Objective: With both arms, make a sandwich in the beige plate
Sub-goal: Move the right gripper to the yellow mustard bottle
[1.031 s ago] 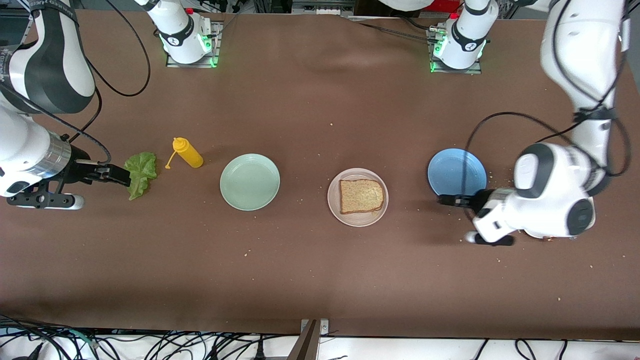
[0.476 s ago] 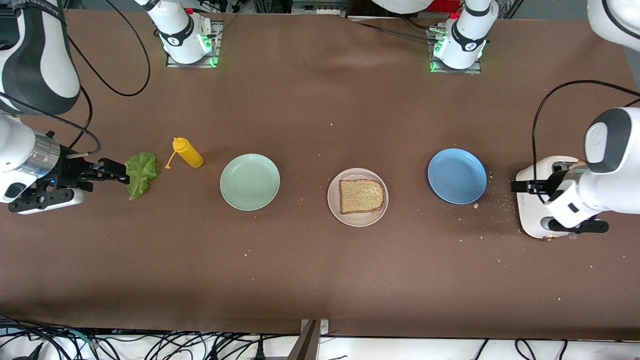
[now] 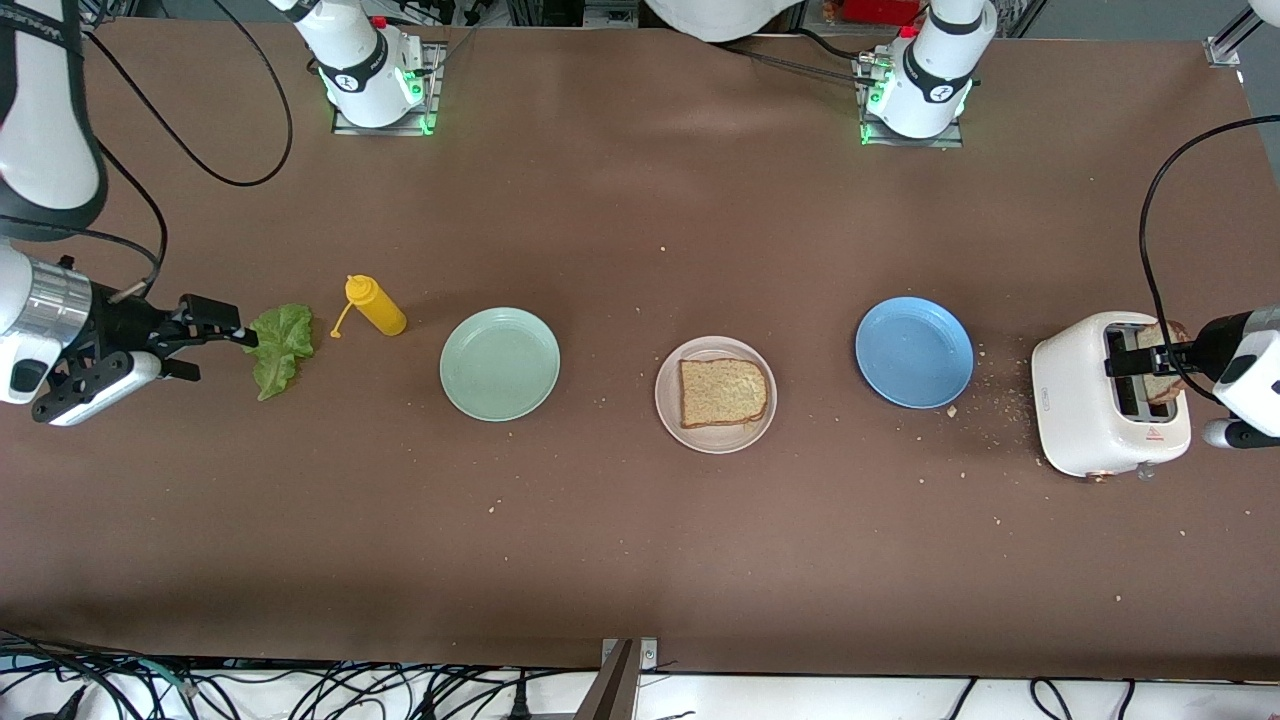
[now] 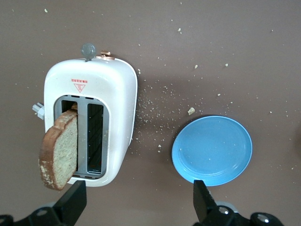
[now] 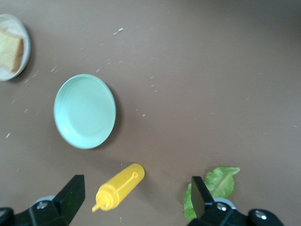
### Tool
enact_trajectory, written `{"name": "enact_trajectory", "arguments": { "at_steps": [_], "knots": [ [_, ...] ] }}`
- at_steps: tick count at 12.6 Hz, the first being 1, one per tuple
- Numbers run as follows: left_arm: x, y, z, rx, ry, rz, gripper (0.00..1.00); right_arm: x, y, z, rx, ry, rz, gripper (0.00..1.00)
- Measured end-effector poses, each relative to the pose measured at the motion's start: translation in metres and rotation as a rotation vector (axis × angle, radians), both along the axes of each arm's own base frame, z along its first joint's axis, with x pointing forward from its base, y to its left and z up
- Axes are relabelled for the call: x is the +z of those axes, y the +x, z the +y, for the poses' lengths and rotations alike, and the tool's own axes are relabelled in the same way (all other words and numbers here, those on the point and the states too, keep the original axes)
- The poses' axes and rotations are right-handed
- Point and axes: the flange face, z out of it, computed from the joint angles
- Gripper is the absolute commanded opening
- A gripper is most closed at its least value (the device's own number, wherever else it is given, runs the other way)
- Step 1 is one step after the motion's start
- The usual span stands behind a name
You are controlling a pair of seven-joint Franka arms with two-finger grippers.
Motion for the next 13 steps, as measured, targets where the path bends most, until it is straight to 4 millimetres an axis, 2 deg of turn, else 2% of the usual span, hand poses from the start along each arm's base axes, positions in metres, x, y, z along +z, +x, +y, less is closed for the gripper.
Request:
{"name": "enact_trajectory", "arguments": {
  "at_steps": [3,6,9,13],
  "knots": [
    [0.0,0.0,-0.001,-0.002,-0.001,0.0,1.0,-0.016,-0.022,-0.014,0.179,0.098,-0.036,1.0],
    [0.0,0.0,-0.002,-0.003,-0.001,0.0,1.0,-0.041,-0.055,-0.037,0.277,0.242,-0.094,0.99],
    [0.0,0.0,-0.003,-0.004,-0.001,0.0,1.0,-0.076,-0.086,-0.063,0.377,0.37,-0.188,0.99],
    [0.0,0.0,-0.003,-0.004,-0.001,0.001,1.0,-0.128,-0.12,-0.074,0.539,0.514,-0.386,0.99]
  ]
}}
